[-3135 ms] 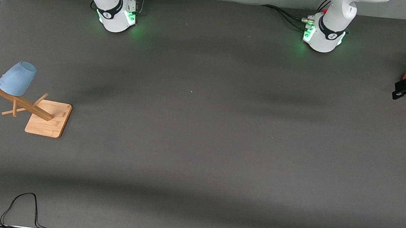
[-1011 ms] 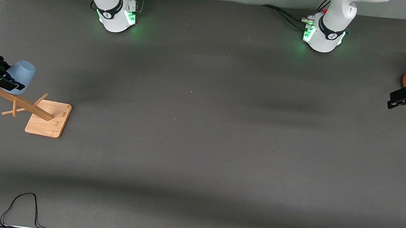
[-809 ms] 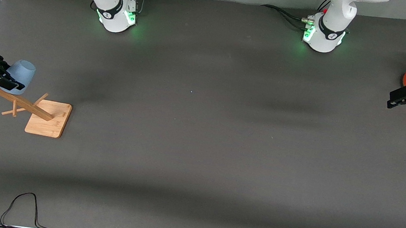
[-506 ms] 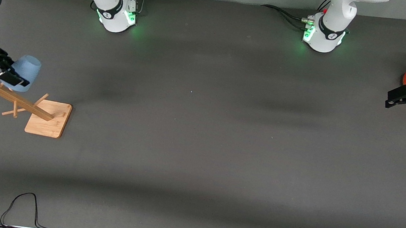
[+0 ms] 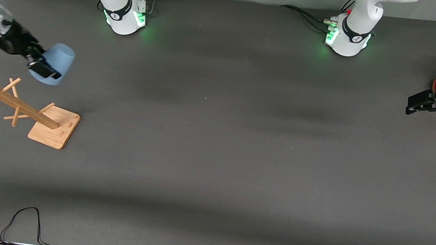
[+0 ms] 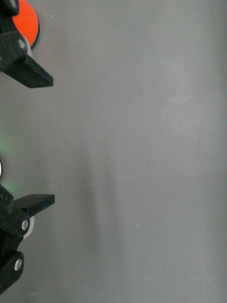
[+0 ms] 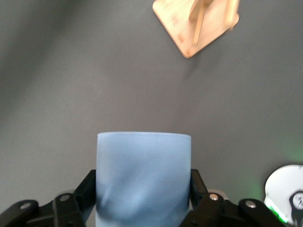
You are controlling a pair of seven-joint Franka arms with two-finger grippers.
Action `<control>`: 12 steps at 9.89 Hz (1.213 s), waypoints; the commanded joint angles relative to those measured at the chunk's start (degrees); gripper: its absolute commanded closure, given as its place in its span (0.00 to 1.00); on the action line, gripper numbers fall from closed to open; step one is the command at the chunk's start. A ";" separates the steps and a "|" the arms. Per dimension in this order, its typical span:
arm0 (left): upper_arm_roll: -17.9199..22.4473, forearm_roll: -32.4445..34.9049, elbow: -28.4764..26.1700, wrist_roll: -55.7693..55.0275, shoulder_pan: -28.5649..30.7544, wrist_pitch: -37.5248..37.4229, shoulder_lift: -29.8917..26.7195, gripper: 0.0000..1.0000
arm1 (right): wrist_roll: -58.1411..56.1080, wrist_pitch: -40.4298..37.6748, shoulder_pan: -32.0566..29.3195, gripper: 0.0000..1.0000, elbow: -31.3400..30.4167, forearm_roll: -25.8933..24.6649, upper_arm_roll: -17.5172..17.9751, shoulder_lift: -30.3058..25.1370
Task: Rotate and upright cup with both arms
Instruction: 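Pull the blue cup off the peg and carry it to mid-table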
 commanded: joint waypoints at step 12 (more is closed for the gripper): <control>0.10 -0.78 2.81 0.48 -0.67 0.85 3.16 0.00 | 79.16 7.91 39.19 0.45 30.70 2.28 -0.11 43.21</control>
